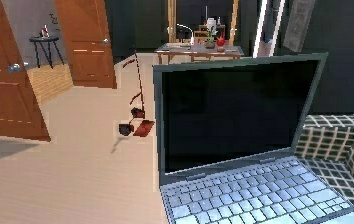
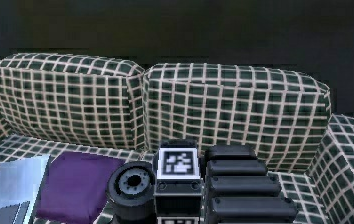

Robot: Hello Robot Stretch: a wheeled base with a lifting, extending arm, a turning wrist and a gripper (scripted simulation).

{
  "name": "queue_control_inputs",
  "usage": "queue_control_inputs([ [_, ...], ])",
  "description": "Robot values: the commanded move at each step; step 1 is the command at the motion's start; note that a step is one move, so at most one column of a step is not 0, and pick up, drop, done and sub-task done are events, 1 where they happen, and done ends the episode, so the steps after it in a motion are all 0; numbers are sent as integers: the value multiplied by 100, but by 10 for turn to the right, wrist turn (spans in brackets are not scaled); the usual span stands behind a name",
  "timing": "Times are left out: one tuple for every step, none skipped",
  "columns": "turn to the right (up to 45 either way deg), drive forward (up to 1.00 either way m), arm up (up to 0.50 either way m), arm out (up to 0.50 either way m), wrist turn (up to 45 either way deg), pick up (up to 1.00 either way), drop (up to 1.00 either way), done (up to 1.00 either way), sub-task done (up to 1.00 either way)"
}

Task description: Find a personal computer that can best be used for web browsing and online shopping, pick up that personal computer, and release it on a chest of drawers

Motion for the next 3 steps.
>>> queue_control_inputs([
  [60, 0, 0, 0, 0, 0, 0, 0, 0],
  [450, 0, 0, 0, 0, 0, 0, 0, 0],
  [450, 0, 0, 0, 0, 0, 0, 0, 0],
])
